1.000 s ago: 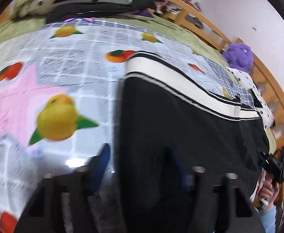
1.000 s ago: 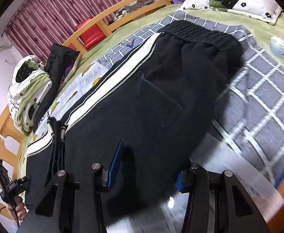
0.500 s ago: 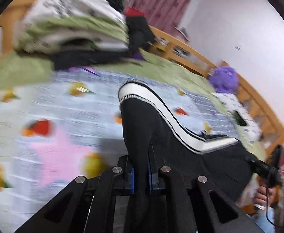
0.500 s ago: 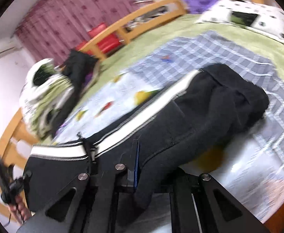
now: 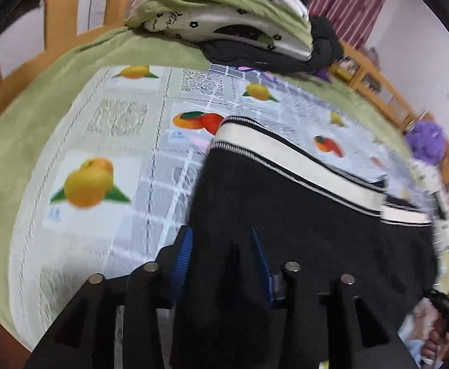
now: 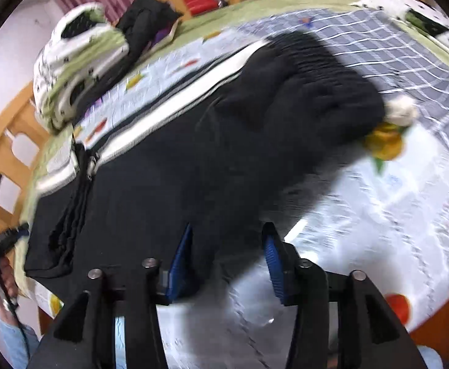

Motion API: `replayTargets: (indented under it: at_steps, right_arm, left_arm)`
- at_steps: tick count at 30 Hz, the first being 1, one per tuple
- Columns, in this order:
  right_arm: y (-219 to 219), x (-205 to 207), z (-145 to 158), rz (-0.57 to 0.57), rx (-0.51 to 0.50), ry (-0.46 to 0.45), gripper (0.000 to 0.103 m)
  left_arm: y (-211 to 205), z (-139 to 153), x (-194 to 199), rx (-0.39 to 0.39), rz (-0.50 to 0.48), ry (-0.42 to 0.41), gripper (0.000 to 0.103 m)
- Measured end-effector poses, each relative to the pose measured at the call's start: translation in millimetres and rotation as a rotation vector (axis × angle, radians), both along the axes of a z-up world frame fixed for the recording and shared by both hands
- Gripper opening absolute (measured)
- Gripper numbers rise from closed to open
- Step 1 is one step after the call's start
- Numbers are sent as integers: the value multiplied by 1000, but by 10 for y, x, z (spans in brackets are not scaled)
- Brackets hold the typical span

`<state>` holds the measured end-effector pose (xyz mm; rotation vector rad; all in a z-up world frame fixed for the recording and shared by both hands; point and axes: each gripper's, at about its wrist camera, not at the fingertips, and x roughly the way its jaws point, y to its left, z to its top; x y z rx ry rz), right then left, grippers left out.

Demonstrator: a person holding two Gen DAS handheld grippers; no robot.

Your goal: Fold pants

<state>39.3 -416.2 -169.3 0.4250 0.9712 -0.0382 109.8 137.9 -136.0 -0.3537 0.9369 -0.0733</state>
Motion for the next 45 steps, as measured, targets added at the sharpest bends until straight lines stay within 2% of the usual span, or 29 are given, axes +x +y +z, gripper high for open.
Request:
replayTargets:
  at_steps: [1, 3, 6, 7, 8, 11, 13, 14, 15, 17, 18, 19, 20, 22, 23, 24, 26, 28, 29, 30, 33, 35, 37, 40, 45]
  right_arm:
    - [-61, -29, 23, -13, 12, -13, 47]
    - [-208, -62, 71, -67, 31, -54, 55]
    - [-400, 5, 75, -183, 66, -101, 56]
    - [-444, 51, 46, -203, 80, -102, 56]
    - [-516, 122, -17, -223, 119, -96, 56]
    - [-728, 303, -197, -263, 239, -72, 56]
    - [-756, 419, -221, -268, 248, -80, 56]
    - [-739, 451, -224, -264, 235, -76, 51]
    - [-724, 494, -223, -258, 217, -69, 39]
    - [-674, 605, -202, -251, 151, -59, 18]
    - [-673, 632, -170, -232, 125, -66, 13]
    - [-661, 685, -89, -203, 99, -86, 13]
    - [-707, 707, 57, -180, 88, -146, 12]
    - [-812, 715, 174, -175, 104, -199, 13]
    - [-859, 761, 179, -184, 94, -188, 16]
    - [-887, 802, 135, -193, 77, -155, 23]
    - [-955, 882, -119, -179, 72, -12, 30]
    - [-989, 761, -212, -164, 93, -5, 30]
    - [-969, 643, -173, -159, 59, -20, 37]
    - [-918, 550, -106, -157, -9, -10, 41]
    - [-666, 389, 132, -114, -187, -14, 40]
    - [-459, 349, 313, -71, -249, -40, 40]
    - [-252, 312, 453, -33, -259, -84, 40]
    - [224, 386, 585, 87, -211, -134, 40]
    - [1179, 499, 462, 342, -92, -144, 40]
  left_arm:
    - [45, -5, -90, -32, 4, -8, 64]
    - [109, -25, -277, -80, 8, -26, 65]
    - [152, -156, -538, -167, 11, -12, 66]
    - [147, -237, -616, -218, 3, -5, 69]
    - [127, -297, -663, -237, 3, -5, 72]
    - [78, -455, -738, -220, 46, -12, 74]
    - [75, -481, -739, -233, 74, -29, 75]
    - [61, -478, -718, -238, 79, -35, 75]
    - [36, -471, -681, -228, 81, -32, 74]
    - [-26, -423, -581, -161, 93, -45, 47]
    - [-40, -388, -514, -116, 92, -52, 30]
    - [-36, -352, -454, -116, 74, -58, 27]
    - [-6, -317, -401, -150, 64, -63, 27]
    - [32, -276, -331, -208, 78, -67, 26]
    - [12, -271, -302, -198, 82, -62, 26]
    - [-22, -278, -285, -180, 81, -54, 23]
    - [-80, -311, -295, -145, 73, -40, 28]
    - [-105, -371, -337, -132, 54, 0, 51]
    - [-107, -393, -366, -145, 42, 9, 53]
    - [-112, -393, -410, -151, 36, 1, 54]
    - [-173, -366, -538, -115, 24, 7, 59]
    - [-225, -359, -597, -88, 22, 25, 60]
    - [-265, -344, -662, -74, 15, 32, 62]
    - [-271, -323, -759, -68, 4, 42, 63]
    - [-211, -324, -968, -58, 15, 70, 63]
